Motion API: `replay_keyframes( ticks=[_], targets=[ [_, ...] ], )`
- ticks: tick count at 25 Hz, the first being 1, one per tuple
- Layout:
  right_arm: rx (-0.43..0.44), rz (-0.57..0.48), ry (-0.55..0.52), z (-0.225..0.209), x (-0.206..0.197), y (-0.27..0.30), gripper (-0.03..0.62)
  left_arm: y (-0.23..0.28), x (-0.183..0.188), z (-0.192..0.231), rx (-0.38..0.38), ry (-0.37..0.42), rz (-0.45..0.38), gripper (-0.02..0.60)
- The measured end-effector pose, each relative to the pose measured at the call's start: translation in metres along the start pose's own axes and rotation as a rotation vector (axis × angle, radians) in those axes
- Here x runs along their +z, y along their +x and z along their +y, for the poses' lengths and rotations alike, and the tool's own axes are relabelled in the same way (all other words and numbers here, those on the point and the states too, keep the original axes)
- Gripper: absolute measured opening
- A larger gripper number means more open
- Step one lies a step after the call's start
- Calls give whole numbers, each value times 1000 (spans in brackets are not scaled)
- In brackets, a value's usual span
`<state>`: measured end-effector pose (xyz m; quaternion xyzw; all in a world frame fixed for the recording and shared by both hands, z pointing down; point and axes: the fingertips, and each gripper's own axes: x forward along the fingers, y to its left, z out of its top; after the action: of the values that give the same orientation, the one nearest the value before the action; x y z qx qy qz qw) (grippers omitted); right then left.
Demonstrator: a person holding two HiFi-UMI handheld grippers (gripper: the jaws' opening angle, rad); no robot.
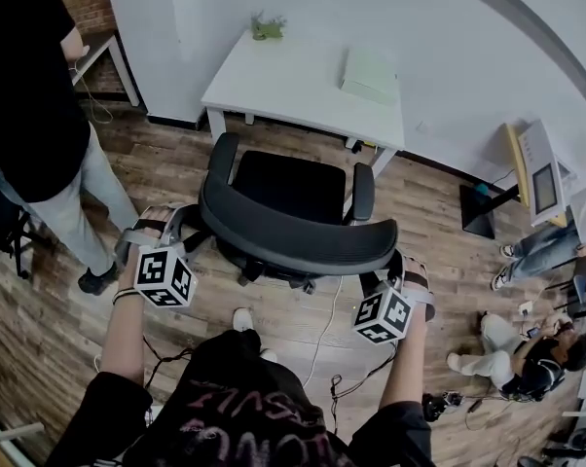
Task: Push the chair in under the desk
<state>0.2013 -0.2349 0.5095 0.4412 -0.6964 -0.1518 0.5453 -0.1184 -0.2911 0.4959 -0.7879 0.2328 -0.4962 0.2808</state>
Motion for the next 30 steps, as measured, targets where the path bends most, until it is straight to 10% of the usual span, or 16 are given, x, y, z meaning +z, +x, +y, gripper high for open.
replay_keyframes(
  ticks=[30],
  targets=[
    [-5, 11, 0, -107, 17, 135, 264, 127, -9, 120, -7, 5, -3, 227]
  ],
)
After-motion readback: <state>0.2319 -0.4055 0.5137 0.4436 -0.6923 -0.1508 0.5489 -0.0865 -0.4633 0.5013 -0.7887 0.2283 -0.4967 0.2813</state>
